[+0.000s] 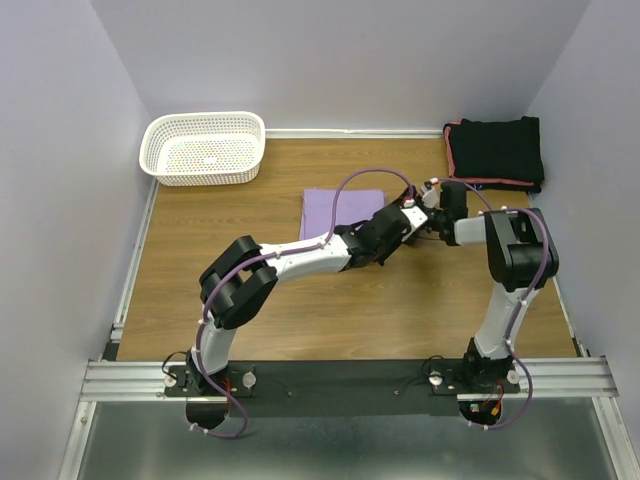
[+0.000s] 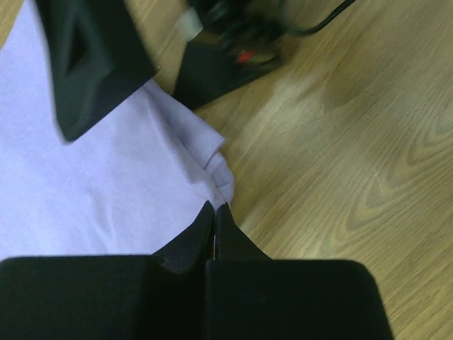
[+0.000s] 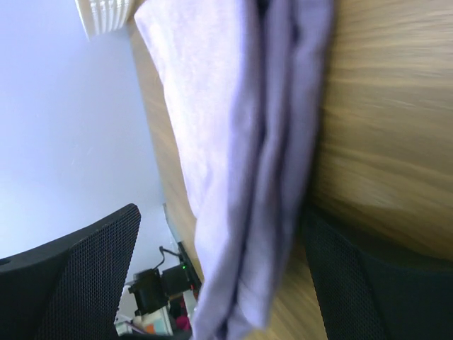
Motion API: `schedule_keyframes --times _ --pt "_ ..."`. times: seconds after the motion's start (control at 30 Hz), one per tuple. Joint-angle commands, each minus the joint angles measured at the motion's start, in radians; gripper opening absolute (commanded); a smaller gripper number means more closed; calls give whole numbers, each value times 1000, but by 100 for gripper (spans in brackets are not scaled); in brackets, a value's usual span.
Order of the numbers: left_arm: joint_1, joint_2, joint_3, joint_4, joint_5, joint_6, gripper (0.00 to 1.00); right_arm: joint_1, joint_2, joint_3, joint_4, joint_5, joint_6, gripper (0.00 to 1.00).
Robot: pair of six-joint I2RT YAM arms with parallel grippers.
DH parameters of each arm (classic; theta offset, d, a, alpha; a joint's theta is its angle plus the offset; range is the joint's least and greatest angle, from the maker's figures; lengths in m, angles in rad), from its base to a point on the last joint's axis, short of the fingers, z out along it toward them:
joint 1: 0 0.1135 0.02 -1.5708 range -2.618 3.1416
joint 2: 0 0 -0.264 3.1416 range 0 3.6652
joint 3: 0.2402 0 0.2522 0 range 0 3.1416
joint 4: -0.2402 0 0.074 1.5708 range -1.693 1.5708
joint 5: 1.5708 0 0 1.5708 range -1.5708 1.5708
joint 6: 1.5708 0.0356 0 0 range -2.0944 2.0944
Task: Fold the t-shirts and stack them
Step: Neatly place the folded tshirt to the corner
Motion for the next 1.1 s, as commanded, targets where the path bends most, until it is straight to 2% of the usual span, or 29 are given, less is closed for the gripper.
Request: schedule_keyframes --times 0.0,0.13,0.23,0.27,0.37,0.4,0.43,0.47,0.5,0.53,0.6,0.63,0.67,0.77,0.83,0.9,1.03,1.07 --pt "-4 -45 -8 35 34 -18 0 74 102 38 14 60 52 100" --pt "-4 -46 -4 38 46 -23 0 116 150 84 13 83 58 95" --pt "-4 -48 -8 44 53 -33 0 131 167 124 -27 93 35 76" --pt "-4 -46 -10 44 54 -33 0 134 167 136 -27 98 23 76" --pt "-4 -43 -4 46 61 -44 0 147 170 189 -121 132 -48 58" --pt "-4 -43 -1 49 64 -46 0 148 168 196 -142 136 -59 44" --pt "-4 -42 1 49 67 -50 1 148 167 199 -148 138 -68 38" --pt "-4 -42 7 49 70 -53 4 148 165 208 -156 140 -89 32" --pt "-4 -42 9 49 72 -56 6 148 162 213 -180 144 -106 19" --pt "-4 -43 12 49 70 -59 8 148 157 216 -193 152 -121 13" --pt "-1 -50 16 46 52 -84 20 148 142 225 -232 176 -176 0" --pt "3 -54 19 44 49 -95 23 148 138 230 -249 184 -197 1" --pt "13 -65 19 43 52 -116 32 148 125 241 -283 208 -239 0" --pt "44 -103 4 35 63 -153 48 148 101 280 -364 259 -339 0" --pt "64 -144 -8 27 69 -171 55 147 93 311 -409 320 -400 0" --pt "105 -181 -36 11 83 -190 64 147 91 359 -531 359 -501 0" --pt "197 -292 -94 -28 81 -204 68 144 114 517 -719 492 -683 1" --pt "267 -341 -123 -32 83 -214 69 145 130 575 -748 570 -713 1"
